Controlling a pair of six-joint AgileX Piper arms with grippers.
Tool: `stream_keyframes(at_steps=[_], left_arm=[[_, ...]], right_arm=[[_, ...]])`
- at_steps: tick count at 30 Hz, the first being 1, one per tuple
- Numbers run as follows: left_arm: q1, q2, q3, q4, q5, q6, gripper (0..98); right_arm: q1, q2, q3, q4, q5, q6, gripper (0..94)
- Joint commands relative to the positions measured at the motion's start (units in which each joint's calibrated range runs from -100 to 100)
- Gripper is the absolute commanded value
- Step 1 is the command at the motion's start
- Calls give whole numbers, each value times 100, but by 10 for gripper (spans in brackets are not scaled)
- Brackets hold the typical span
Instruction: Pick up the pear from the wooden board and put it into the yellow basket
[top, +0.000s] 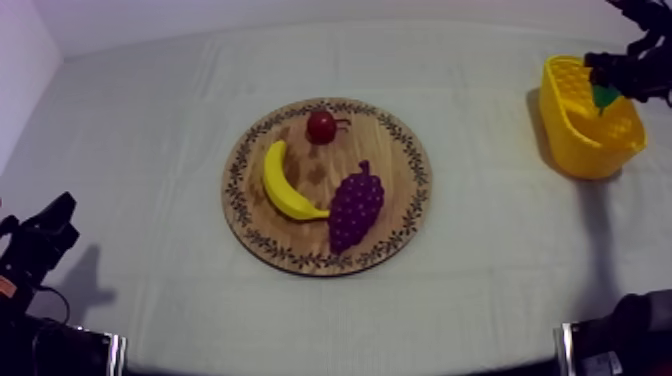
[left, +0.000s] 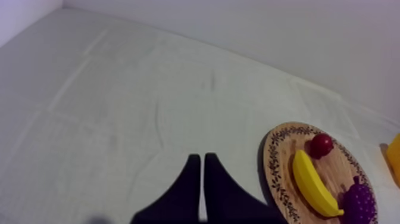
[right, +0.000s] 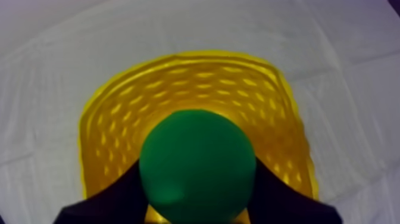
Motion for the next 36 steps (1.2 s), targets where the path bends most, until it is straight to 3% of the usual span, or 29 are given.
stream_keyframes(at_steps=[1,8,17,26,36], left_arm=[[1,0,2,-2,1,1,1],[1,0,2,-2,1,1,1],[1,0,2,-2,1,1,1],[1,0,2,-2,1,1,1],[1,0,2,-2,1,-3,1]], right_arm=[[37,83,5,-287,-113,373,271],[157,407,40,-1132,-627,1273,253],[94,665,205,-1950,-1060,2008,292],[-51,837,320,-2218,-1225,2156,479],[-41,883,370,-2264,-1355,2132,580]])
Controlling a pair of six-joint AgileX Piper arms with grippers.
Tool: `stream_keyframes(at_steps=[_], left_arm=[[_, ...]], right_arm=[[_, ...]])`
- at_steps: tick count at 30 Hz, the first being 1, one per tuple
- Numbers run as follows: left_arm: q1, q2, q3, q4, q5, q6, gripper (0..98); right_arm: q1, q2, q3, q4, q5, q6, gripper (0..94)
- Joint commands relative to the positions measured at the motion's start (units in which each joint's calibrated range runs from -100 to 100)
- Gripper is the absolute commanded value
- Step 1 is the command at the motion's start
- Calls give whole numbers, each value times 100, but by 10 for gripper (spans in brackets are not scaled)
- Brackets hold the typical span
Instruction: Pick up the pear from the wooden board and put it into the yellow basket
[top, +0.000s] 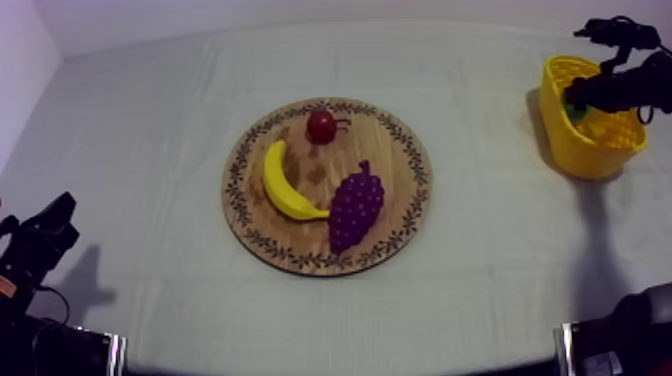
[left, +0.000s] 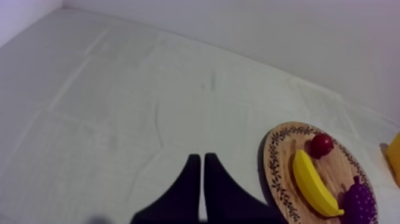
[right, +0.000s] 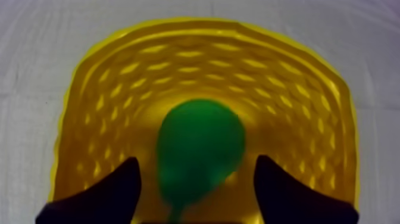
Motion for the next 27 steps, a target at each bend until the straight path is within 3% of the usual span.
stream_keyframes(at_steps=[1,6,9,20,27], left_arm=[[1,0,2,-2,1,0,1],[1,0,2,-2,1,0,1],[1,0,2,-2,1,0,1],[1,0,2,-2,1,0,1],[1,0,2,-2,1,1,1]], right_arm=[[18,2,3,-12,-33,-7,582],[45,-6,20,-40,-84,14,560],[55,-40,41,-44,-106,6,494],[15,-865,343,-42,140,-32,56],[-145,-2193,1160,-50,314,-47,8]])
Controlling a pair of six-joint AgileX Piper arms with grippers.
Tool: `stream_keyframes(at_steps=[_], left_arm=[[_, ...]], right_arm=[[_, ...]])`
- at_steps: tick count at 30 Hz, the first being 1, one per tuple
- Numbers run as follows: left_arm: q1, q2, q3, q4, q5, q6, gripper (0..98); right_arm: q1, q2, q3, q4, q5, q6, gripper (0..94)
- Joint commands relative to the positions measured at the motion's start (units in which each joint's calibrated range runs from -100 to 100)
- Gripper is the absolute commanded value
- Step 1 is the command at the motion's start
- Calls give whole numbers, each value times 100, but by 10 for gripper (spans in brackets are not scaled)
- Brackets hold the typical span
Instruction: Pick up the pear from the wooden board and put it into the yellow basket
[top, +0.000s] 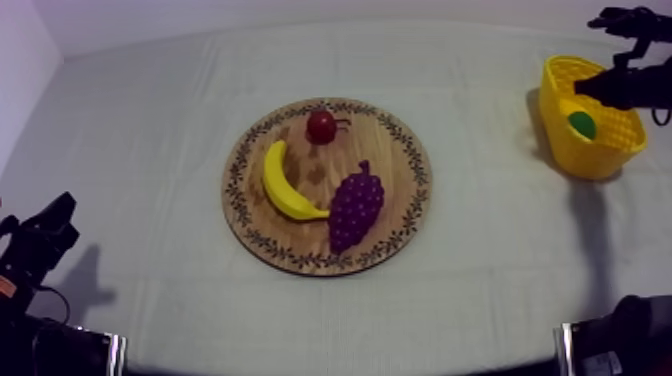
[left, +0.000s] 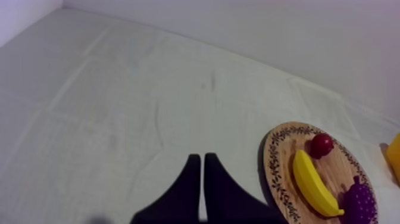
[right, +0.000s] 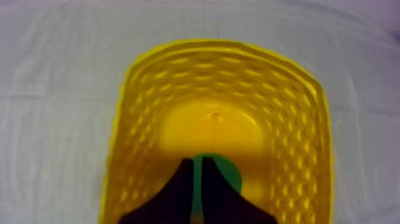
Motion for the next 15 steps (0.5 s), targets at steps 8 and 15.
stream_keyframes(at_steps=[8,15], left_arm=[[1,0,2,-2,1,5,1],[1,0,2,-2,1,5,1]], right_arm=[[-79,-2315,1170,155,513,-211,4],[-109,-3625,2143,221,737,-198,3]])
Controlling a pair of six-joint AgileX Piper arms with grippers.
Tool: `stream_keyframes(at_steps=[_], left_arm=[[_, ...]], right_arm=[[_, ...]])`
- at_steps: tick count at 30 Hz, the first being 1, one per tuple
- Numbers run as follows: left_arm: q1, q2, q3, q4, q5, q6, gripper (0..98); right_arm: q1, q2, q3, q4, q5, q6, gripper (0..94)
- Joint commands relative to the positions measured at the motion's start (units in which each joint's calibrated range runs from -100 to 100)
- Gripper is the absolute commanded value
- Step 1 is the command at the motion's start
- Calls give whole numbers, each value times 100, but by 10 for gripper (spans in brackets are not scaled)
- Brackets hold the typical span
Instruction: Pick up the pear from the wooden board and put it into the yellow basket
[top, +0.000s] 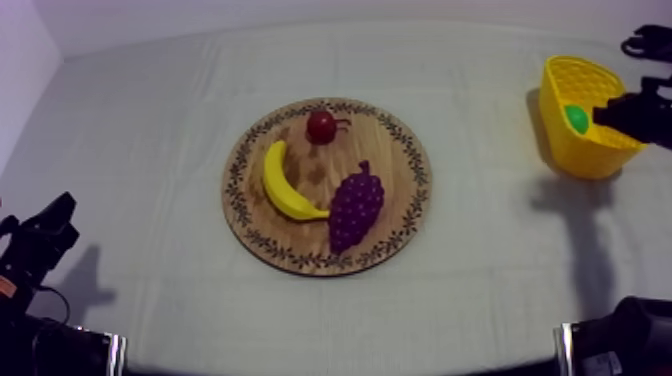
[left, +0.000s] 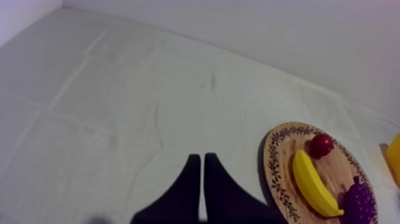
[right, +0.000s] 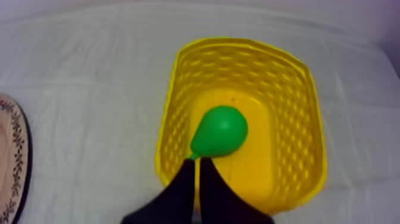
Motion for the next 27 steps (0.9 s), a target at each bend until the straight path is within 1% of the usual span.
stream_keyframes(at_steps=[1,4,10,14,18,27], left_arm=[[1,0,2,-2,1,-1,1],[1,0,2,-2,1,-3,1],[1,0,2,-2,1,-5,1],[1,0,2,-2,1,-6,1],[1,0,2,-2,1,-3,1],[1,0,2,-2,1,-1,1]], right_arm=[[-18,-783,408,42,123,11,3],[-50,-1496,762,206,456,-114,3],[-203,-2801,1230,727,1277,-644,3],[-343,-3552,1553,945,1643,-880,3],[-421,-4169,1875,1030,1915,-979,3],[-445,-5093,2198,939,2636,-1025,3]])
